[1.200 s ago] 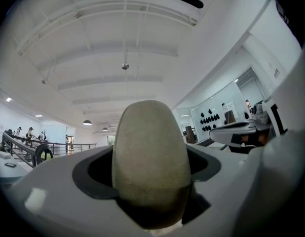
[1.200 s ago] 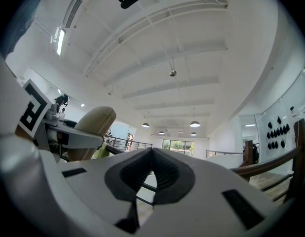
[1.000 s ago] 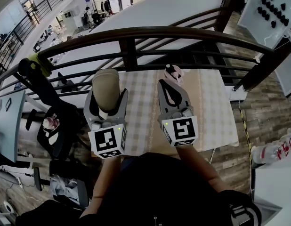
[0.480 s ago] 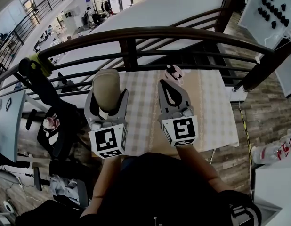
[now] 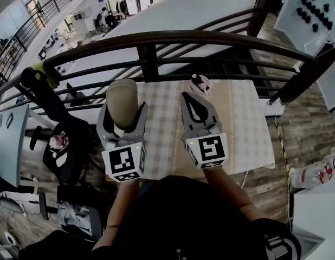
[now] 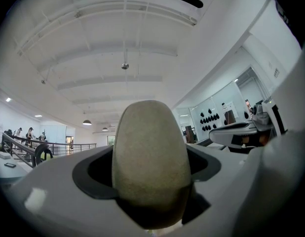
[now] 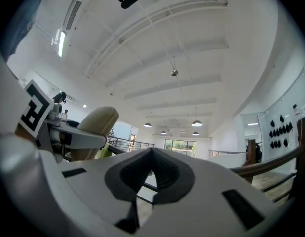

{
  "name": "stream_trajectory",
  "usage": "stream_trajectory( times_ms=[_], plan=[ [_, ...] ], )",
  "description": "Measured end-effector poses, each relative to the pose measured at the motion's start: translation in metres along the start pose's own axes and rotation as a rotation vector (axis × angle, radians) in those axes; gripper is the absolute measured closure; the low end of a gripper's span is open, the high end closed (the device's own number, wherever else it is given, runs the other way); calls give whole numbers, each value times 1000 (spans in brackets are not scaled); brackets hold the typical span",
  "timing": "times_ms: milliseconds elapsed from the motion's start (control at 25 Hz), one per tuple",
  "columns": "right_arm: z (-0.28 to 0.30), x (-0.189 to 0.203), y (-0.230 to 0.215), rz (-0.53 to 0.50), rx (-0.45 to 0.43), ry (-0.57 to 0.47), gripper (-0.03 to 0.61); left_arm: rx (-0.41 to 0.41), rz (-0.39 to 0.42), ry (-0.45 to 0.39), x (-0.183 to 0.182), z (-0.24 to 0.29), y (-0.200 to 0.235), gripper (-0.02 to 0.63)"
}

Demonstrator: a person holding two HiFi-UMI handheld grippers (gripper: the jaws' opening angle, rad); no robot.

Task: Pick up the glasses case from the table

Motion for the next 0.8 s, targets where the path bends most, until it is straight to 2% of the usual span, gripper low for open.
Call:
stream_trajectory(
  times_ms=[800],
  plan=[
    [2, 3, 0, 5, 5, -2, 569, -4, 0, 3, 3, 0, 1, 204]
  ],
)
Point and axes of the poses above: the fingertips, and each gripper's own axes: z forward along the fingers, y to its left, x out of its underside, the point moved 6 cm from there along -z, backward along the fingers, and after that the axes turned 8 degrees about z, right-handed, at the moved point
